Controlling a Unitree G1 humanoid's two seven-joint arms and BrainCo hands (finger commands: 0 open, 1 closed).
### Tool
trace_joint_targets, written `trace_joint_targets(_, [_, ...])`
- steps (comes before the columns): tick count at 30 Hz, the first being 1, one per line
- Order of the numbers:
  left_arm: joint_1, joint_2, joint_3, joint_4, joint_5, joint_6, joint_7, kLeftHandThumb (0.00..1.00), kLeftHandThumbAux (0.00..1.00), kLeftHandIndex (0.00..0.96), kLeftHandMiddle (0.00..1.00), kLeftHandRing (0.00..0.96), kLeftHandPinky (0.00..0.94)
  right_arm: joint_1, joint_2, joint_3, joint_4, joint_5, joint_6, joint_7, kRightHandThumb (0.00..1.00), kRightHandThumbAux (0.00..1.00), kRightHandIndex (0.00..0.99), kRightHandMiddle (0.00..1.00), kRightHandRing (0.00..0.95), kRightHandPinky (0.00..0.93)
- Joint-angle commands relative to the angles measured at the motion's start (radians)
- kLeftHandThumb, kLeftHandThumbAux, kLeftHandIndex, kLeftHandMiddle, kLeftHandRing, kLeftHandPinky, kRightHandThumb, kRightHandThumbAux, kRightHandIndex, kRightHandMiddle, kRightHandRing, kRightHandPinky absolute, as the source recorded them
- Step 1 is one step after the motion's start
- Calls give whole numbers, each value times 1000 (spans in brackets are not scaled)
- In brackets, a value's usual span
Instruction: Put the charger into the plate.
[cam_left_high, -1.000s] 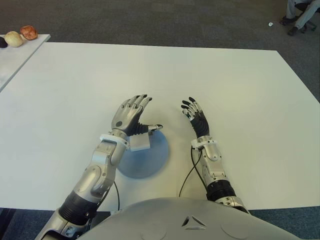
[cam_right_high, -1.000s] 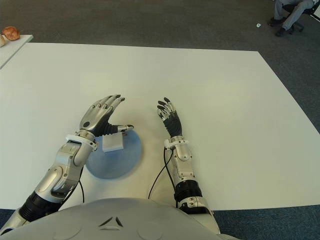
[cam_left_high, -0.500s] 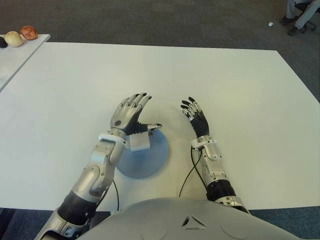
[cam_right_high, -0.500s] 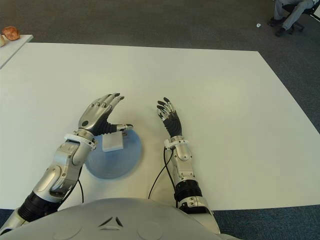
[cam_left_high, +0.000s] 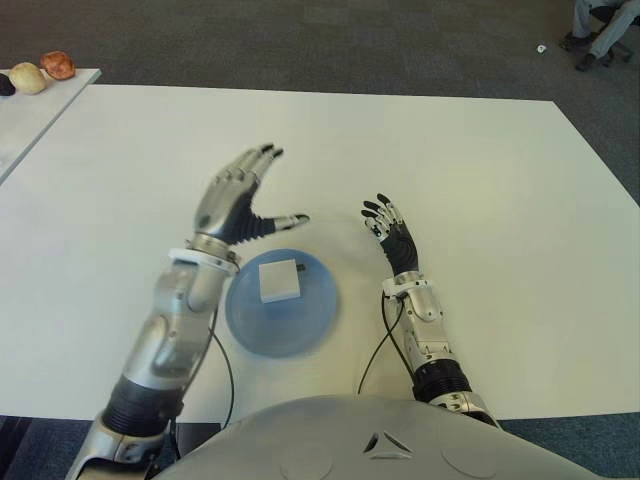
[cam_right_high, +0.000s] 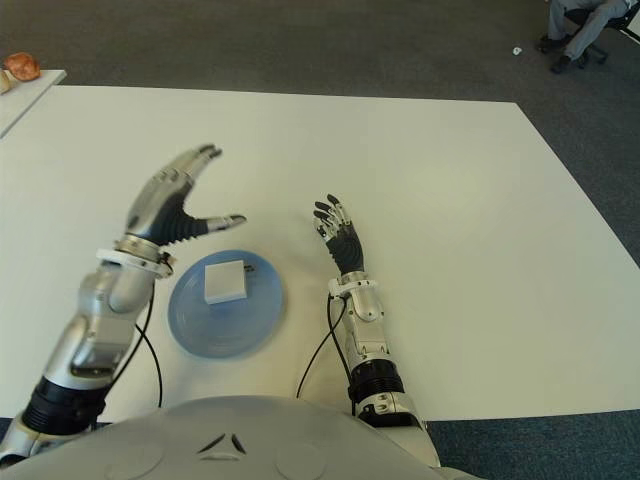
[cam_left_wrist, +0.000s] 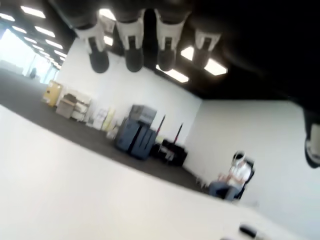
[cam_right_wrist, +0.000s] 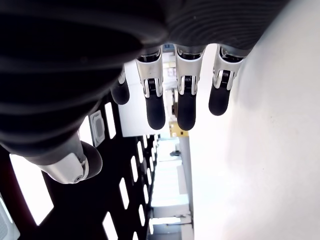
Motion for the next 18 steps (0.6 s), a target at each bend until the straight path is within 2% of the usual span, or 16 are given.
trace_joint_targets(1, [-33, -17, 107, 37, -190, -8, -41, 47, 463, 39, 61, 50, 71, 24, 13, -4, 47, 15, 28, 4, 0, 556, 60, 208, 195, 181])
trace_joint_targets(4, [-32, -63, 150, 65, -309, -5, -38, 58, 509, 46, 66, 53, 60, 24, 13, -4, 46, 16, 30, 6, 0, 555, 59, 205, 193, 180])
trace_joint_targets(7, [-35, -96, 216, 201, -445, -78, -24, 59, 552, 43, 59, 47, 43, 23, 14, -5, 45, 16, 31, 7, 0, 553, 58, 204, 192, 179])
trace_joint_targets(11, [-49, -124, 275, 334, -559, -147, -23, 41, 598, 34, 48, 37, 27, 21, 12, -6, 46, 16, 30, 8, 0, 550, 59, 200, 187, 175])
trace_joint_targets(18, [-53, -163, 309, 391, -644, -179, -9, 3, 617, 24, 38, 24, 16, 21, 11, -6, 45, 12, 27, 4, 0, 546, 64, 190, 177, 169])
